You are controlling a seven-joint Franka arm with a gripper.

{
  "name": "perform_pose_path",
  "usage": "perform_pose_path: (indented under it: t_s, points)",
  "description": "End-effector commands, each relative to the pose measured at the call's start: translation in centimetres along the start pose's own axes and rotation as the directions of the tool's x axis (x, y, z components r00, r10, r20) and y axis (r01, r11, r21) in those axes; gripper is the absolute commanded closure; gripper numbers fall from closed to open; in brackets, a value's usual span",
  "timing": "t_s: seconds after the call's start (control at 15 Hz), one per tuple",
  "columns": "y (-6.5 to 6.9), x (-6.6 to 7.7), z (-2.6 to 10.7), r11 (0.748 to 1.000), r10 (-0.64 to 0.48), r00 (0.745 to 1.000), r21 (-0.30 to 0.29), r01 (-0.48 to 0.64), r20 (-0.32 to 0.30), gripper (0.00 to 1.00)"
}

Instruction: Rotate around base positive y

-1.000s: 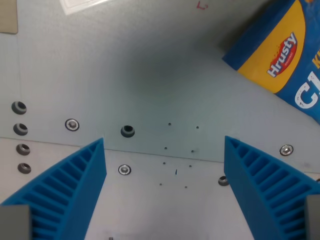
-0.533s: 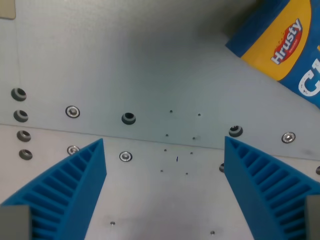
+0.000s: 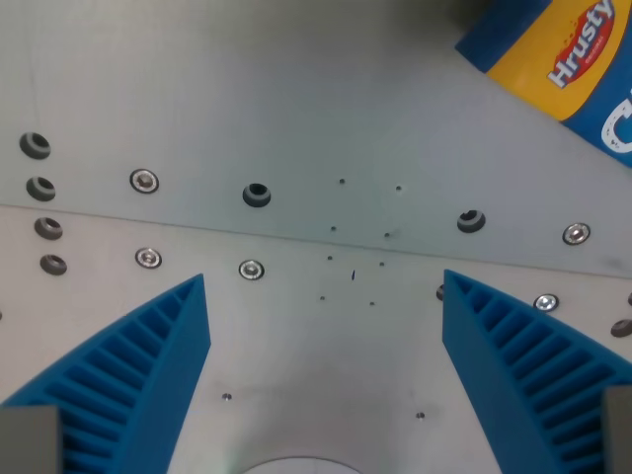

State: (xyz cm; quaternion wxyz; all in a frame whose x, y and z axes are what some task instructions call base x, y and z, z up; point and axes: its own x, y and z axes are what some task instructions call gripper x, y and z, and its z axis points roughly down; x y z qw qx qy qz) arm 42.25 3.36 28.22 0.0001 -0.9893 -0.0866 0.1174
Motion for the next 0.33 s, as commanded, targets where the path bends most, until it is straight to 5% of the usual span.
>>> perform_pose_path:
  t_s: [0.07,0.33]
  points:
    - [0.15,0.61,-0.78,0.999,-0.014,0.972,0.054,0.001,0.236,0.00]
    - [0.15,0.61,-0.78,0.998,-0.018,0.958,0.063,0.000,0.287,0.00]
